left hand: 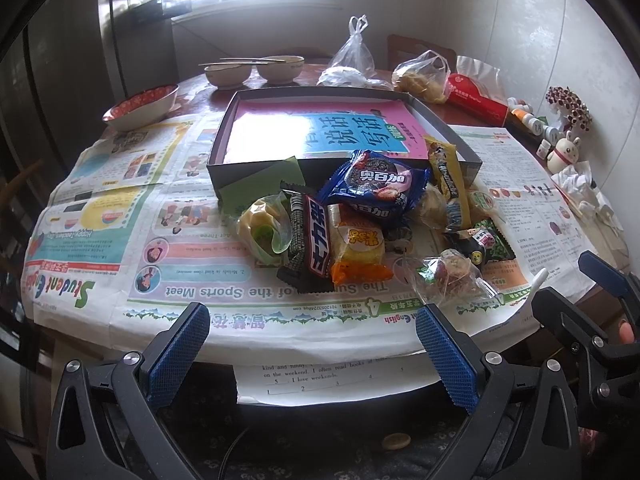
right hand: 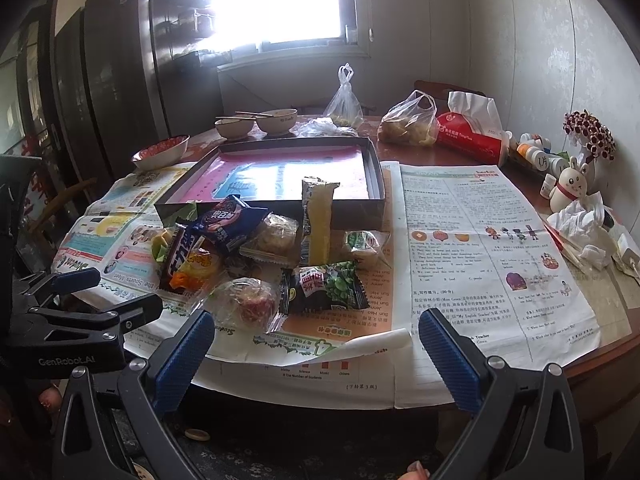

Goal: Organize snacks
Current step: 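Move both grippers toward the snack pile beside the grey tray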

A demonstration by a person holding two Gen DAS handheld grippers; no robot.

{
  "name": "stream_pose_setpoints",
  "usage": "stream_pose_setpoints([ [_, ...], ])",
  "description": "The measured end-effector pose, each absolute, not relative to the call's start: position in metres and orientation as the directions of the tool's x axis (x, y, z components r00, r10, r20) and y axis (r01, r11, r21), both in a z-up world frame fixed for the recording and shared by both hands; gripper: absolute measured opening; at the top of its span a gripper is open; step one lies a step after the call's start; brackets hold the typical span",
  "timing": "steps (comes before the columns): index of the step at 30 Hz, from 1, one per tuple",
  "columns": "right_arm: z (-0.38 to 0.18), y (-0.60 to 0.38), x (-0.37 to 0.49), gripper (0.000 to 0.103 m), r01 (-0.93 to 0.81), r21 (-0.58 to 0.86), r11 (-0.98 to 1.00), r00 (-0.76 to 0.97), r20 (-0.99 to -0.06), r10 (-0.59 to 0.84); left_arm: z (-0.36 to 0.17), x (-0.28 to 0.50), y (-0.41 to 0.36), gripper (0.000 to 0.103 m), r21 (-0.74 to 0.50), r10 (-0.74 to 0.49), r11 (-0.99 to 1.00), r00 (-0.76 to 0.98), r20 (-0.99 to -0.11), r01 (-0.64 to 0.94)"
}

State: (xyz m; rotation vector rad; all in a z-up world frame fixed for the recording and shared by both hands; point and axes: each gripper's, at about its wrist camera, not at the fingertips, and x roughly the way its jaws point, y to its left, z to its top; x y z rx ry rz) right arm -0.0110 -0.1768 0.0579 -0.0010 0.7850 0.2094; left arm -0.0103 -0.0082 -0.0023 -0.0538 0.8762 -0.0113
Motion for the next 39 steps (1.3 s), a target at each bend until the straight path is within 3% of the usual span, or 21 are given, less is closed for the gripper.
stream_pose_setpoints([
  [39,0.05,-0.185,-0.001,0.103,-0.163,0.098,0.982,0.67,-0.719,0.183,-0.001,-0.005,0.004,0.103,-0.095,-0.059,0.995,0.635,-0.77,-0.022],
])
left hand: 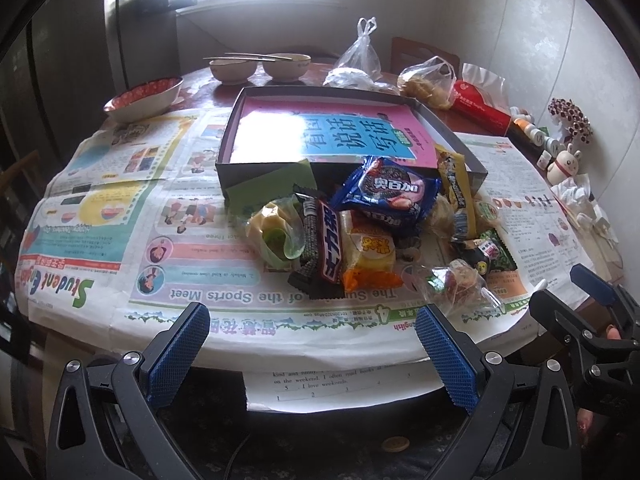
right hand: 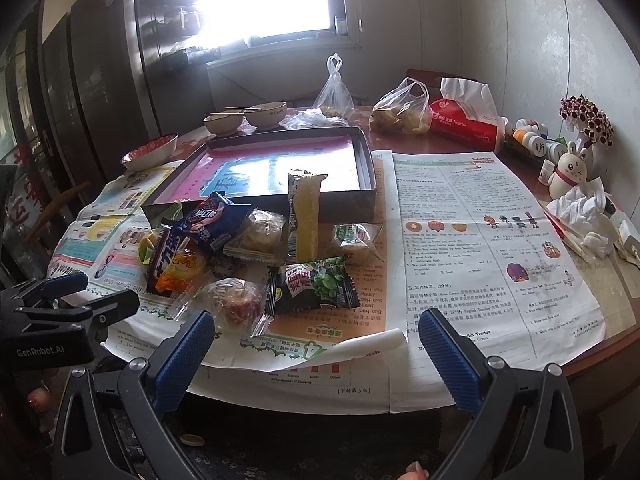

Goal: Organize snacks
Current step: 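Move both grippers toward the snack pile beside the grey tray, then grasp the bagged bread roll with the left gripper while the right grasps the green pea packet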

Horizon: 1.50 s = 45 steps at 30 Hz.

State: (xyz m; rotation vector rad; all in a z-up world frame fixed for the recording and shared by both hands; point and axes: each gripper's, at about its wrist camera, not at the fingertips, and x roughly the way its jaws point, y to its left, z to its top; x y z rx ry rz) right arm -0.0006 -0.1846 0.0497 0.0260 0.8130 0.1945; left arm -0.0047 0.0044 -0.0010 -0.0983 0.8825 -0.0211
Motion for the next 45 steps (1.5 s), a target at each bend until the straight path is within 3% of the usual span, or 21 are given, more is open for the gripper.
stream_pose_setpoints([
  [27,0.034,-0.195,0.015,0.103,-0.133,0.13,0.983,0.639,-0.747,0.185,-0.002,0.034,0.062,0.102,-0.197,-0.076,0.972,0.623,-0.778,-0.127],
  [45,0.009,-0.191,0.06,0.099,-0.109,0.159,0.981,0.557,-0.808,0.193,-0.024,0.074,0.071,0.08,-0.206,-0.105,0.972,0.577,-0.81,-0.112],
])
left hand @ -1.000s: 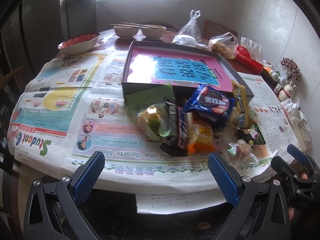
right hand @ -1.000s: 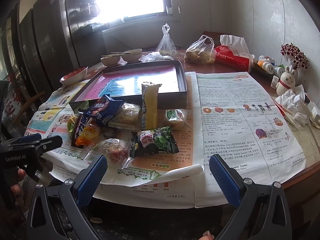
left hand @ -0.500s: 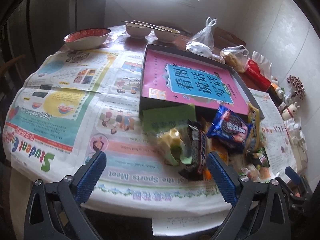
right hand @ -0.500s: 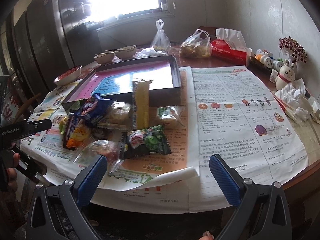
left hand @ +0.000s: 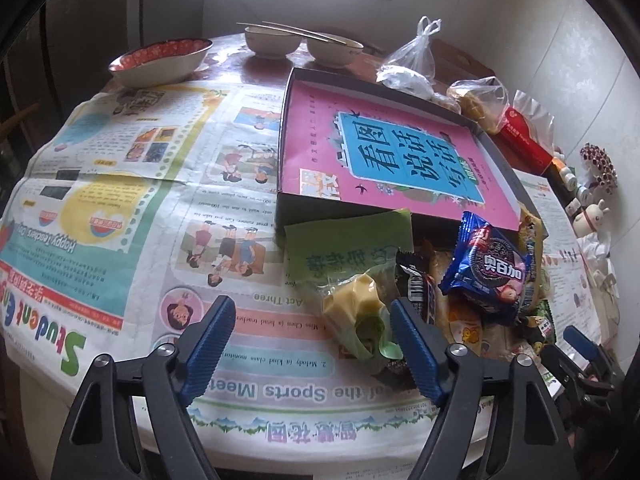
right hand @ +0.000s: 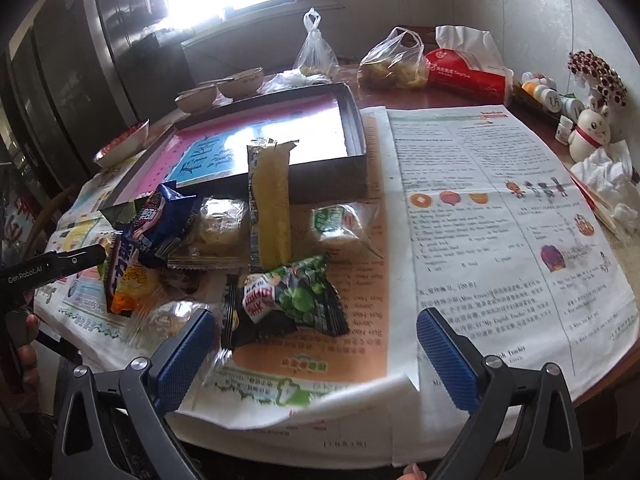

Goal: Organize snacks
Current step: 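Grasp the bagged bread roll with the left gripper while the right grasps the green pea packet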

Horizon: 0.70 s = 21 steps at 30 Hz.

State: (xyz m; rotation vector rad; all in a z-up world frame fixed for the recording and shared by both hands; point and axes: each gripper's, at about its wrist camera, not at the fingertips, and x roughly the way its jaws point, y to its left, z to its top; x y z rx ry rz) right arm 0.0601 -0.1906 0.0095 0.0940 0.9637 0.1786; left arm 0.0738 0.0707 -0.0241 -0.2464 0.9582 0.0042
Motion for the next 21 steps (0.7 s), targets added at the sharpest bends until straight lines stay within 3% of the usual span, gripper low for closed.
stream_pose_setpoints([
  [8,-0.002,-0.18,0.074,0.093,-0.129,0.115,0.985,0.537,-0.827,0.167,-0.03,0.081,0.07,0.078,-0.22,-0.127,0.971,0.568,-0.813,-0.098],
  [11,-0.003,-0.178,0.075,0.084,-0.138,0.065,0.988,0.554,-0.822,0.131,-0.033,0.085,0.068,0.073,-0.203,-0.113,0.974,0.563,-0.818,-0.099],
  [14,-0.004,-0.175,0.072,0.069,-0.15,0.021,0.988,0.574,-0.812,0.104,-0.034,0.087,0.066,0.071,-0.197,-0.111,0.976,0.562,-0.82,-0.096],
  [17,-0.003,-0.175,0.071,0.053,-0.166,0.026,0.986,0.585,-0.802,0.12,-0.034,0.088,0.064,0.063,-0.194,-0.109,0.977,0.564,-0.818,-0.092],
  [21,-0.002,-0.18,0.068,0.042,-0.173,0.062,0.983,0.591,-0.792,0.154,-0.035,0.089,0.059,0.037,-0.208,-0.133,0.976,0.571,-0.81,-0.068],
])
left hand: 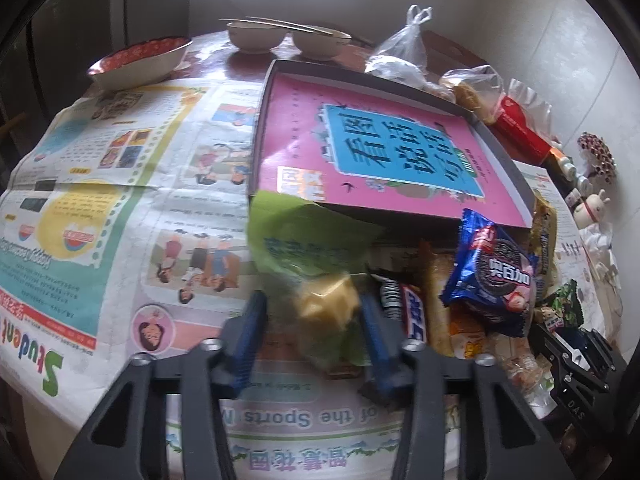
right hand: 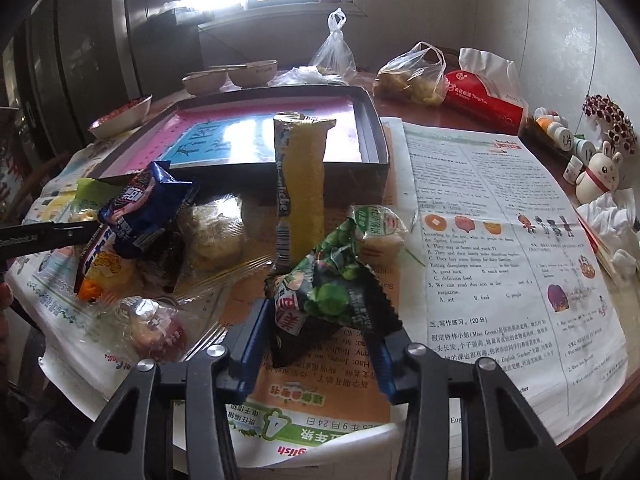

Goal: Organize snacks
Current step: 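Grasp the bagged bread roll with the left gripper while the right grasps the green pea packet, then lift both held snacks and carry them over the pink book in the tray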

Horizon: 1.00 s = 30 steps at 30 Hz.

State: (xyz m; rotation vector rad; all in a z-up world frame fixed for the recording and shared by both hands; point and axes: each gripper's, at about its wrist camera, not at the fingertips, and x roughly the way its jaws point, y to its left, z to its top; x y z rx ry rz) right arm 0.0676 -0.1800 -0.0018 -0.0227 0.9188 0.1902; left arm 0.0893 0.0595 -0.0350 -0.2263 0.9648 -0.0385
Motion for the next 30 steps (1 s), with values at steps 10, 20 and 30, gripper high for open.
stream_pose_setpoints([
  [10,0.003,-0.202,0.061,0.04,-0.133,0.164,0.977,0.583,-0.785,0.211,-0.027,0.08,0.068,0.035,-0.264,-0.179,0.963,0.599,-0.781,-0.056],
  [20,0.032,-0.205,0.061,0.039,-0.141,0.167,0.976,0.647,-0.731,0.219,-0.006,0.068,0.076,0.035,-0.289,-0.19,0.956,0.647,-0.738,-0.048],
  [30,0.051,-0.192,0.078,0.032,-0.182,0.176,0.967,0.676,-0.692,0.253,0.005,0.073,0.082,0.035,-0.317,-0.201,0.947,0.672,-0.713,-0.053],
])
